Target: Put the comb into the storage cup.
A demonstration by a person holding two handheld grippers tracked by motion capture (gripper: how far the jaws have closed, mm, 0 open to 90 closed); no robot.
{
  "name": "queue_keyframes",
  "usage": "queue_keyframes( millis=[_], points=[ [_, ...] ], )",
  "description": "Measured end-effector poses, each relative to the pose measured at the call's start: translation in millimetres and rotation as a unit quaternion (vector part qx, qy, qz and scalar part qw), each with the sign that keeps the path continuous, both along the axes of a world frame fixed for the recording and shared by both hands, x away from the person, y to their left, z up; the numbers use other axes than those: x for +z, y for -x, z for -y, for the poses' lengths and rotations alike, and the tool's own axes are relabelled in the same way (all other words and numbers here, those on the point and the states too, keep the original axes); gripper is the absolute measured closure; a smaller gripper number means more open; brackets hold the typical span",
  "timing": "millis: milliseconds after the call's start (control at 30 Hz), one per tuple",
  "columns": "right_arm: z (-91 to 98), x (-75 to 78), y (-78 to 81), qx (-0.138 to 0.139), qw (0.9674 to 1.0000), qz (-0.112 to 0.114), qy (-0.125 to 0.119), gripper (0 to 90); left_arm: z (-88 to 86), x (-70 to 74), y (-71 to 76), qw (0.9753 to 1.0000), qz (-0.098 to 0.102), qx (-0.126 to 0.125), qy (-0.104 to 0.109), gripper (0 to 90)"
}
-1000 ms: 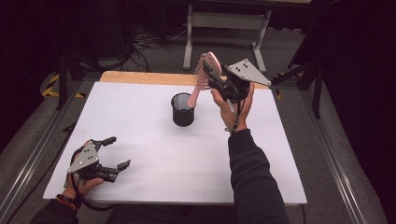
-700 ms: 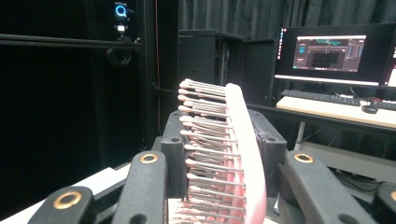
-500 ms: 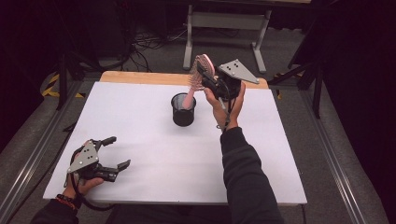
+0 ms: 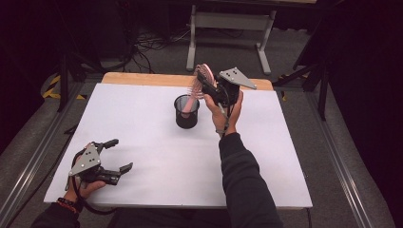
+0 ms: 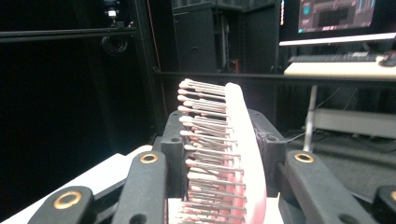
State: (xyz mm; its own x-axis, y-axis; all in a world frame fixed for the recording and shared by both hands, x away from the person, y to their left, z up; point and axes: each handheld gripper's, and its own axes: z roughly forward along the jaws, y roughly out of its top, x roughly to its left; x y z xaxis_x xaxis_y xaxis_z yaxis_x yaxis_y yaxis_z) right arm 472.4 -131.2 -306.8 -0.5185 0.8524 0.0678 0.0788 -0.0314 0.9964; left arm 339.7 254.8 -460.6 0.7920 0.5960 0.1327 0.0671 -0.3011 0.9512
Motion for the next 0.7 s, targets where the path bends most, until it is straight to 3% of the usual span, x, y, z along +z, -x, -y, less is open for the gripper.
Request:
queue_keyframes(
  millis=[233, 700],
  points=[
    [-2.5, -18.7, -3.1, 0.003, 0.9997, -0.024, -0.006, 64.3, 1.0, -0.5, -0.1, 1.0000, -0.001, -0.001, -0.001, 7.1],
    [-7.2, -45.0, -4.3, 0.012, 0.9988, -0.047, -0.009, 63.4, 3.0, -1.0, 0.1, 1.0000, -0.001, -0.005, -0.007, 7.1]
  ],
)
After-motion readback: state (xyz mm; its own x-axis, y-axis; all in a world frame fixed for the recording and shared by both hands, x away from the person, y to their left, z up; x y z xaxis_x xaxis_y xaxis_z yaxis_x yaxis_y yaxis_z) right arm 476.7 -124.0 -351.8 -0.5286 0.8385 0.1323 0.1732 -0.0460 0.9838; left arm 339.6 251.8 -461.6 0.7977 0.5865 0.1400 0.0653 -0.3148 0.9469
